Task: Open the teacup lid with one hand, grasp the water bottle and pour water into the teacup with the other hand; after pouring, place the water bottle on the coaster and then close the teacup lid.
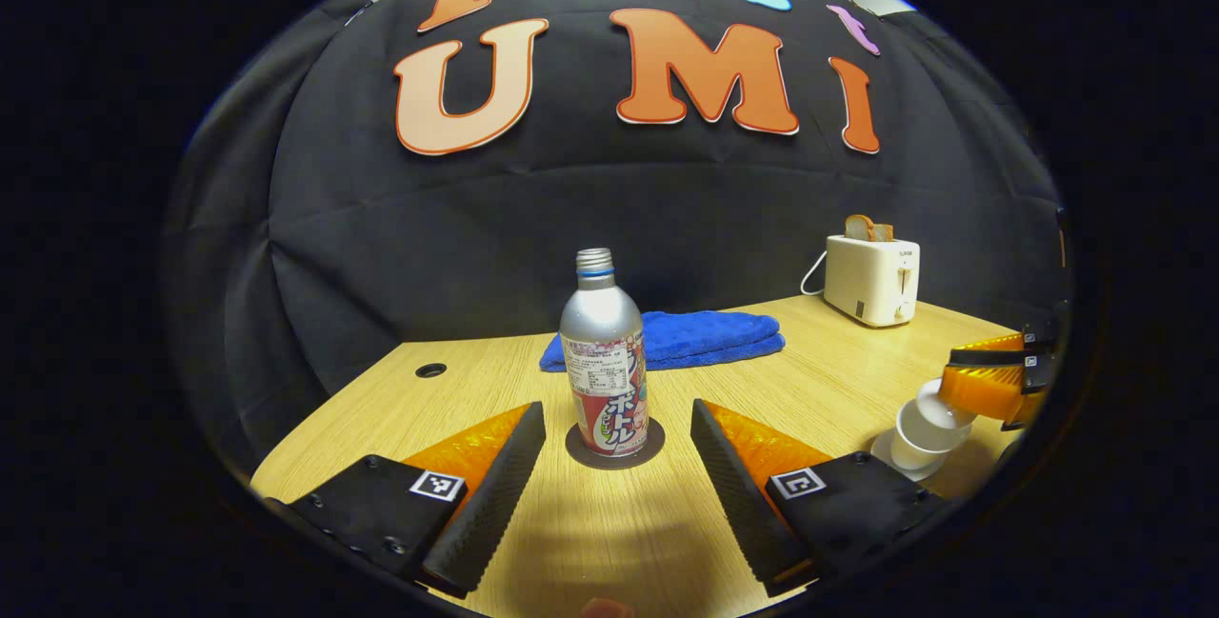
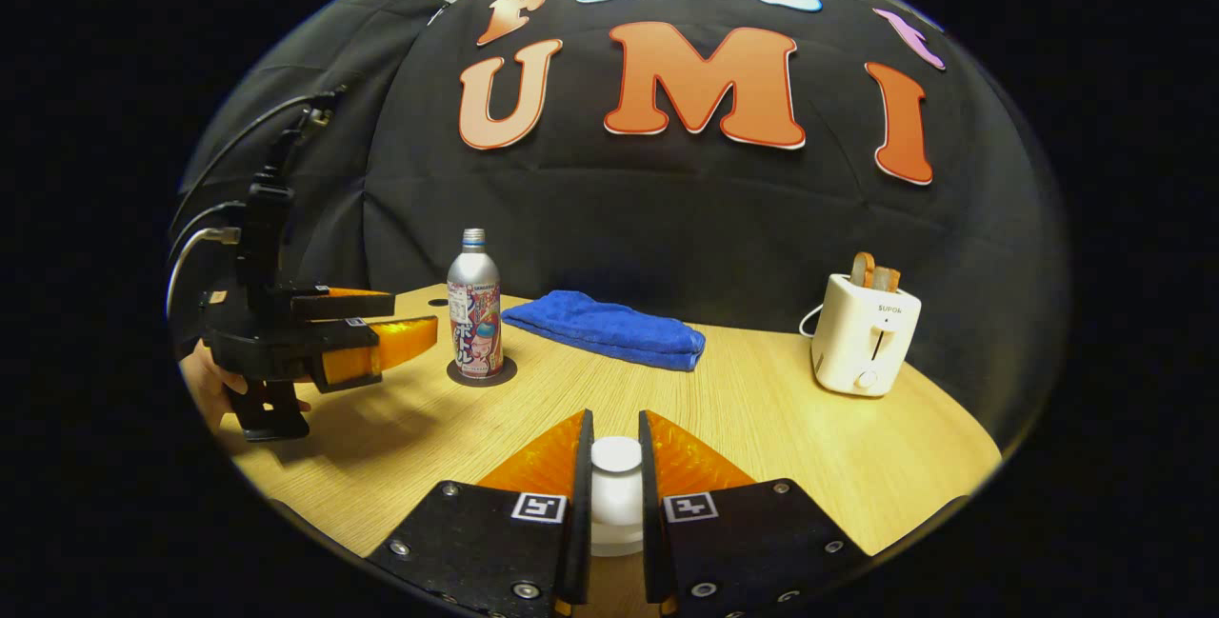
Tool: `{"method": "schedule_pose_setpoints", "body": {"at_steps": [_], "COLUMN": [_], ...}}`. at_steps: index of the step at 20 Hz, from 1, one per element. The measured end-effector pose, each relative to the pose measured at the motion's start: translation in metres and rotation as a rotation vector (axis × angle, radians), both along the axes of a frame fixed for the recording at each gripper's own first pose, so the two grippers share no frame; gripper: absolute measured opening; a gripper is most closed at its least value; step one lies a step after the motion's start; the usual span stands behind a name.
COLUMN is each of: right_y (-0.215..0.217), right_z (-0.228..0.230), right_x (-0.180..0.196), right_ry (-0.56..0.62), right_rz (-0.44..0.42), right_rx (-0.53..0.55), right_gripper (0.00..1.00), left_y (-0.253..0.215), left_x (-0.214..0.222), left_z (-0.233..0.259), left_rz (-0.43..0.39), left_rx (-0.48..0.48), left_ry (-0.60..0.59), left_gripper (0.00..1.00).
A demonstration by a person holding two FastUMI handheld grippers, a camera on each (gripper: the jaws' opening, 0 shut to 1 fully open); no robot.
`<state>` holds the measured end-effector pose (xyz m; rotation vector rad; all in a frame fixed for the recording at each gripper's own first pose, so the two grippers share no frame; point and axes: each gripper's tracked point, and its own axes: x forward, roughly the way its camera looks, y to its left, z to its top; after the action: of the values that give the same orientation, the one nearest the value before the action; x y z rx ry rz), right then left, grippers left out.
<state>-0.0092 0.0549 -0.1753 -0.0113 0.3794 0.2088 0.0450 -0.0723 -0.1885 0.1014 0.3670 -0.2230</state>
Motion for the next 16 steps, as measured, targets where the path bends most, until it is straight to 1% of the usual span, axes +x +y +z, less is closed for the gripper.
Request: {"method": "schedule_pose_setpoints", "body": {"at_steps": [6, 10, 11, 13, 14, 15, 16], "right_y": [0.004, 0.004, 0.006, 0.004, 0.004, 0.005, 0.006], "right_z": [-0.022, -0.023, -0.023, -0.021, -0.017, -0.01, -0.001], "right_x": [0.001, 0.004, 0.003, 0.004, 0.005, 0.006, 0.007], "right_ry": [0.033, 0.023, 0.021, 0.011, -0.002, -0.017, -0.04], "right_rz": [0.0, 0.0, 0.004, 0.005, 0.004, 0.006, 0.003], "right_rx": [0.004, 0.004, -0.011, -0.031, -0.025, -0.011, 0.006], "right_gripper": [0.23, 0.24, 0.27, 0.29, 0.31, 0.35, 0.37], "left_y": [-0.001, -0.004, -0.004, -0.003, -0.002, -0.001, 0.0], "left_x": [-0.006, -0.014, -0.014, -0.014, -0.015, -0.015, -0.015], "left_z": [0.01, 0.013, 0.014, 0.015, 0.017, 0.021, 0.026], "left_rz": [-0.002, -0.007, -0.003, 0.005, 0.009, 0.013, 0.02], "left_rx": [-0.013, -0.021, -0.026, -0.033, -0.033, -0.033, -0.038], "left_ry": [-0.044, -0.047, -0.049, -0.053, -0.059, -0.068, -0.08], "left_gripper": [1.0, 1.0, 1.0, 1.0, 1.0, 1.0, 1.0]}}
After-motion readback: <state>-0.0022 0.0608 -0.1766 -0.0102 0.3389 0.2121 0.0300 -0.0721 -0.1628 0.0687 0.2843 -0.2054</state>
